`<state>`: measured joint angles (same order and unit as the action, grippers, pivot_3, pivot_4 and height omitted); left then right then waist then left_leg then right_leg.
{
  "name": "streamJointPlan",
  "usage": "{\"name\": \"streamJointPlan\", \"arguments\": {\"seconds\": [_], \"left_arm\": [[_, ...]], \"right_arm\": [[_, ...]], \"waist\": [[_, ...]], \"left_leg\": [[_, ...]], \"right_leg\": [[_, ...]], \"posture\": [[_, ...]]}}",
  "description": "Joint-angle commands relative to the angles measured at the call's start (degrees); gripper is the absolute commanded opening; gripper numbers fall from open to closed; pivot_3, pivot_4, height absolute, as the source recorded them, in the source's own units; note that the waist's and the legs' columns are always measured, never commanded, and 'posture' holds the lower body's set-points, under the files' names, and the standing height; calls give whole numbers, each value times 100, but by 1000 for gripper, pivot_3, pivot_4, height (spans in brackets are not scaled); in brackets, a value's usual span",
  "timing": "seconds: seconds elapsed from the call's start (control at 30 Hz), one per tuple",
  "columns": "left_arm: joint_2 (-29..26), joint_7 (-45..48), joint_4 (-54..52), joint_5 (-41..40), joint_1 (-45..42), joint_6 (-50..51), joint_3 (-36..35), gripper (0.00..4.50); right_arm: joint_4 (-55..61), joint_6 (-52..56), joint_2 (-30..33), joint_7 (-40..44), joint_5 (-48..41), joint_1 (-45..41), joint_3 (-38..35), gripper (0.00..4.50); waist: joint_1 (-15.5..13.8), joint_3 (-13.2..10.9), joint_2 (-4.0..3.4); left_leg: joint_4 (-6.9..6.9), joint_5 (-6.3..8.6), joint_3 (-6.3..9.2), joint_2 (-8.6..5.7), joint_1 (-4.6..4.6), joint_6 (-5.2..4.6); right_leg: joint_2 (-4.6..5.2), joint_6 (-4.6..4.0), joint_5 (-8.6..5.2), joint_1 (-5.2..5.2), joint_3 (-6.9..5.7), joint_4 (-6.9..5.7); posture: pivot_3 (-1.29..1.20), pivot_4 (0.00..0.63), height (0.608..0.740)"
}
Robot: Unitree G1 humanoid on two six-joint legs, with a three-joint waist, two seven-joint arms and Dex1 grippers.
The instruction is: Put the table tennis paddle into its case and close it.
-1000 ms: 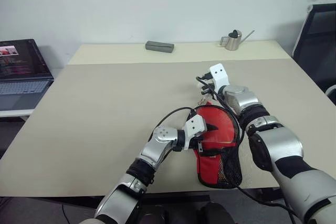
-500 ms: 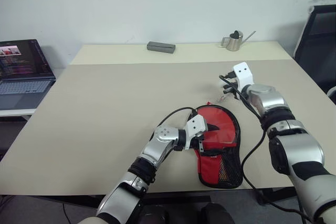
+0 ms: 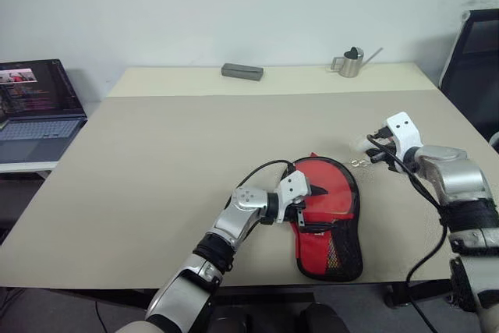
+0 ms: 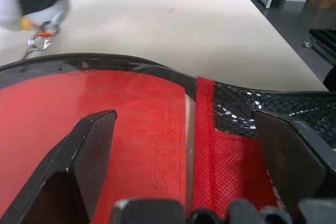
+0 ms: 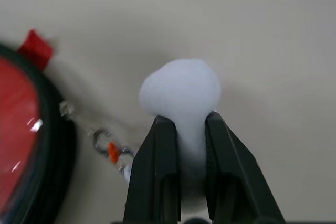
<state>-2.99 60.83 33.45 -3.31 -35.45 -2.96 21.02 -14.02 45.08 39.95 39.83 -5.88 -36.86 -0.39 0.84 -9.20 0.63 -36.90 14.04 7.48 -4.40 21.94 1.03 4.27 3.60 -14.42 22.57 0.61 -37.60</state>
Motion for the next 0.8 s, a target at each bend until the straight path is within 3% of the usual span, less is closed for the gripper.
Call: {"name": "streamJointPlan", "arguments": {"seconds": [0.03, 0.23, 0.8], "left_arm": [[2, 25, 360, 230, 97, 95, 203, 4500], [-14, -67, 587, 386, -27, -80, 269, 4500], [-7, -92, 854, 470, -173, -169, 379, 4500]], "right_arm": [[1087, 594, 373, 185, -289, 408, -326, 189], [2348, 1198, 915, 506, -756, 1371, -530, 189], [3619, 1474, 1966, 1204, -1648, 3383, -1178, 189]], "waist": [[-28, 0, -1], [-84, 0, 0], [-145, -2, 10]], "left_leg": [[0, 1, -1, 0, -2, -1], [2, 7, 10, 4, -5, -10], [-1, 8, 12, 6, -5, -12]], "right_leg": [[0, 1, 0, -3, 0, 3], [-1, 10, 2, -34, -17, 59], [1, 22, 0, -46, -25, 67]], "posture": [[0, 150, 740], [0, 150, 740], [0, 150, 740]]}}
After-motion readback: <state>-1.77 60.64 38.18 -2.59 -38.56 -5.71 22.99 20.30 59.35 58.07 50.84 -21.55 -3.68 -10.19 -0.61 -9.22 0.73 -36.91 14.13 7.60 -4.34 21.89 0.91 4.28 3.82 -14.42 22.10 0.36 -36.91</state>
